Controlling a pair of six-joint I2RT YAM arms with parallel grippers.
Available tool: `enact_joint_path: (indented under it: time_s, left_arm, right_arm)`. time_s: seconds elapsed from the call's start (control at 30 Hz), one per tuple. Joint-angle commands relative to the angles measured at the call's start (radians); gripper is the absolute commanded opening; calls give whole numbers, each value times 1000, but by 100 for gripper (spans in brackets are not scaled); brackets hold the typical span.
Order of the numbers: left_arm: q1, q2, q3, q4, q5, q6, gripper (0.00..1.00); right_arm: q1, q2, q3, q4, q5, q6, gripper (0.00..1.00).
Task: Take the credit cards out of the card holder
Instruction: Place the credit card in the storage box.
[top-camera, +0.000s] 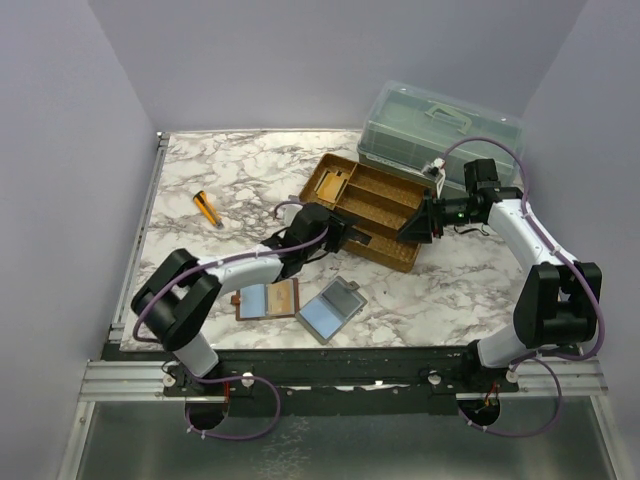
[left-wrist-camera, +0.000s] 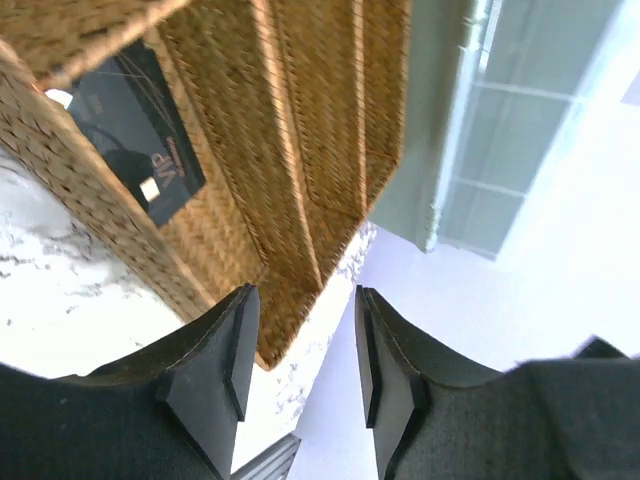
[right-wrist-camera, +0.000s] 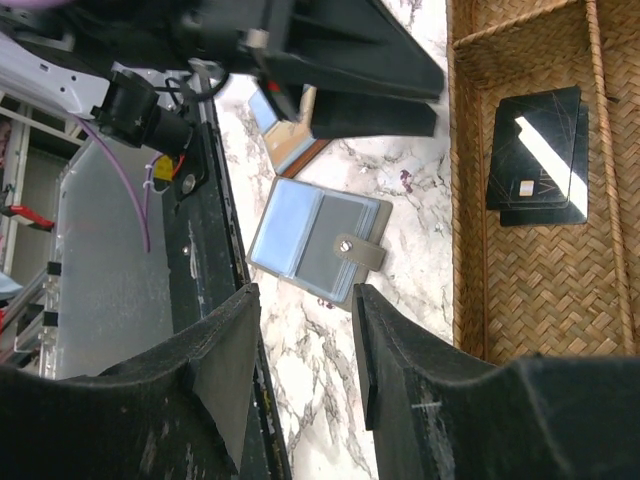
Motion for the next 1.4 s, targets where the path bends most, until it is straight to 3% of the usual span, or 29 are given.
enact_joint_path:
  time_s: [0.0, 0.13, 0.2, 0.27, 0.37, 0.53, 0.8, 1.07, 1.37]
  left_arm:
    - [-5, -159, -68, -68, -7, 159, 56]
    - [5, -293, -218, 18, 26, 393, 77]
    - [19, -372, -325, 112, 73, 452, 92]
    - [52, -427, -432, 210, 147, 458, 99]
    - [127, -490, -560, 357, 320, 453, 99]
    - [169, -574, -623, 363, 494, 506, 98]
    - [190, -711, -667, 277, 499, 569, 99]
    - [247, -778, -715, 285, 560, 537, 99]
    - [236, -681, -648, 273, 670, 529, 99]
  right_arm:
    - [-6, -28, -12, -68, -18, -113, 48]
    - [12, -36, -14, -133, -23, -226, 49]
    - [32, -43, -16, -147, -14, -276, 50]
    - [65, -56, -23, -152, -4, -347, 51]
    - [123, -81, -60, -146, 12, -469, 56]
    - [208, -52, -98, -268, 12, -791, 56]
    - [206, -46, -145, -295, 206, -846, 57]
    - [109, -69, -164, -304, 152, -869, 57]
    - [110, -167, -195, -322, 75, -931, 58]
